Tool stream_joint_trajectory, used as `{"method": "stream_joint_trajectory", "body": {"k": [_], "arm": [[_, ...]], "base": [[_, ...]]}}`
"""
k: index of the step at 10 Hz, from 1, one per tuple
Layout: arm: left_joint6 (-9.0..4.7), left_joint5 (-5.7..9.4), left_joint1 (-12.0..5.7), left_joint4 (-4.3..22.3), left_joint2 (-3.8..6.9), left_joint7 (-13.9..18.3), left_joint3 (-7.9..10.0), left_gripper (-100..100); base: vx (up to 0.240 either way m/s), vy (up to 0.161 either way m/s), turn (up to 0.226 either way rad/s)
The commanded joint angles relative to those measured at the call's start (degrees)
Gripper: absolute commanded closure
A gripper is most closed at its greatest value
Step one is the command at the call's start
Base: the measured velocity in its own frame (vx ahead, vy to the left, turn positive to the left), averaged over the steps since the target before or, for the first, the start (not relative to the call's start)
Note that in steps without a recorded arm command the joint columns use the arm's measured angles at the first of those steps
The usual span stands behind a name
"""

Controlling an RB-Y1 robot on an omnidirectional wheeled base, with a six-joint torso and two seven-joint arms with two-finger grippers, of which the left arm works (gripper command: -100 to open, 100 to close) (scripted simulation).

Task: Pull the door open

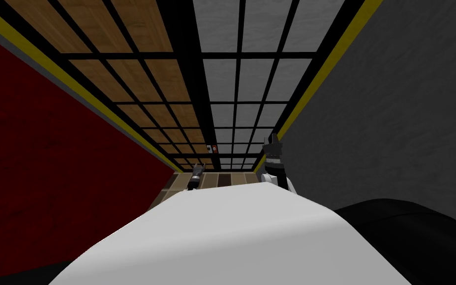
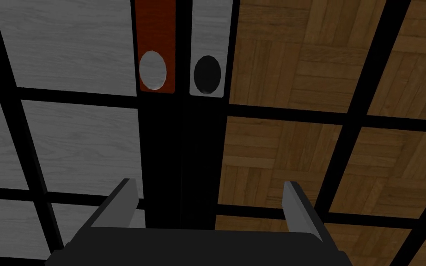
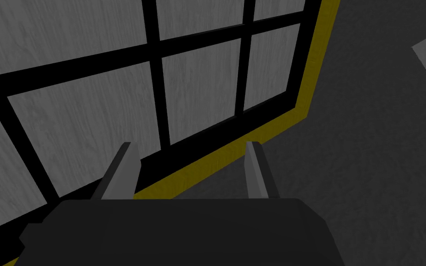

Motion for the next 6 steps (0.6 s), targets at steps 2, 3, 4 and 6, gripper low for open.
{"method": "stream_joint_trajectory", "body": {"k": [2,3,4,6], "arm": [[-0.58,-0.82,-1.09,2.80,-0.14,-2.74,0.11,-100],[-0.84,-1.09,-1.53,3.86,-0.19,-3.68,0.15,-100],[-1.08,-1.35,-2.00,4.82,-0.26,-4.56,0.19,-100],[-1.07,-0.71,-1.04,5.33,0.16,-4.45,1.21,-100]], "base": [[0.154,-0.020,-0.005],[0.207,-0.026,-0.003],[0.190,0.000,-0.004],[-0.002,-0.007,-0.012]]}}
